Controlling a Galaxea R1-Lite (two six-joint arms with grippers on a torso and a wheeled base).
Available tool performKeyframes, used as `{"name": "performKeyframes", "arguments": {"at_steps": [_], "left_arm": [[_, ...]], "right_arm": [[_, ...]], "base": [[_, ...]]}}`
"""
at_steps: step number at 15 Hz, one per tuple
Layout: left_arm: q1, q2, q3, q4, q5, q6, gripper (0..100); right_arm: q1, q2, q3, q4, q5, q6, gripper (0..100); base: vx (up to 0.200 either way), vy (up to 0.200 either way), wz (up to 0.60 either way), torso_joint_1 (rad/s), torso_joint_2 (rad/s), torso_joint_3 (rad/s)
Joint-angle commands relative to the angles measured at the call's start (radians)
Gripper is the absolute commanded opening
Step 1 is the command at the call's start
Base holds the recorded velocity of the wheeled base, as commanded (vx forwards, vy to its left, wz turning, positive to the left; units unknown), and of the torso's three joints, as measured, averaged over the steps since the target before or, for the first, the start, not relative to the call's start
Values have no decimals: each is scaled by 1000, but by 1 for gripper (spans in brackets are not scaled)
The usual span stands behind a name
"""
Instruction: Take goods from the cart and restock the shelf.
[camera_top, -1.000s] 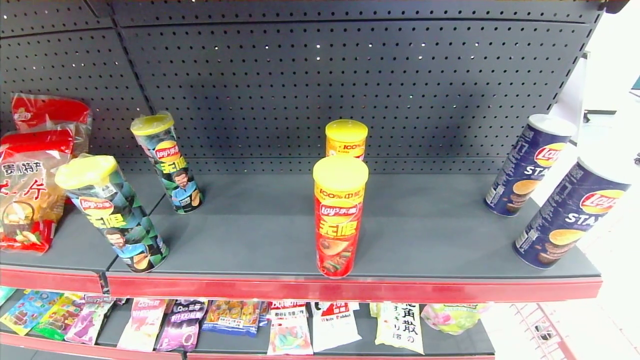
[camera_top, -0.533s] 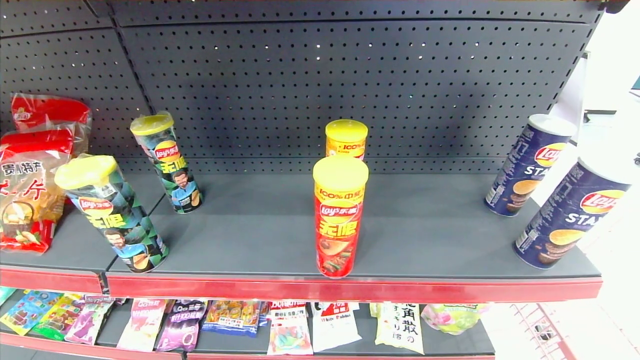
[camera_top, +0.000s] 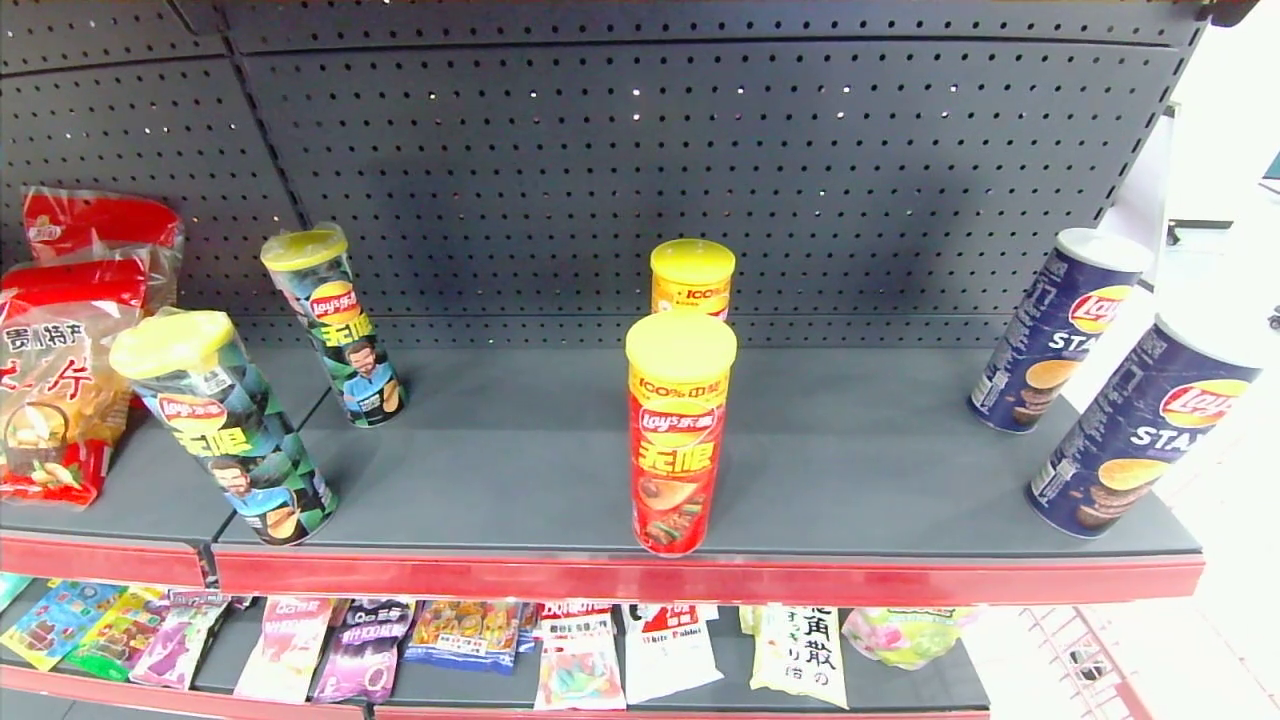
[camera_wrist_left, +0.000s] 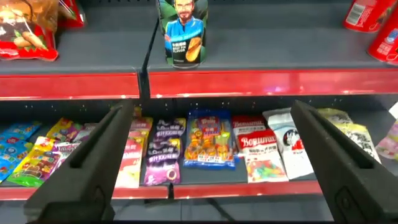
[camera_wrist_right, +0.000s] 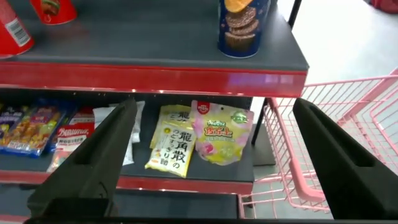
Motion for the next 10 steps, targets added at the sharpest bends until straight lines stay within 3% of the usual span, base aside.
{"name": "performKeyframes", "arguments": {"at_steps": [1,10], "left_arm": [[3,-13,0,0,2,-1,100],[3,-13,0,0,7,0,100]], "right_arm": [[4,-21,-1,0,-9,1,100],[4,-22,1,0,-7,6,100]], "base": [[0,0,0,0,0,0],[0,0,0,0,0,0]]}}
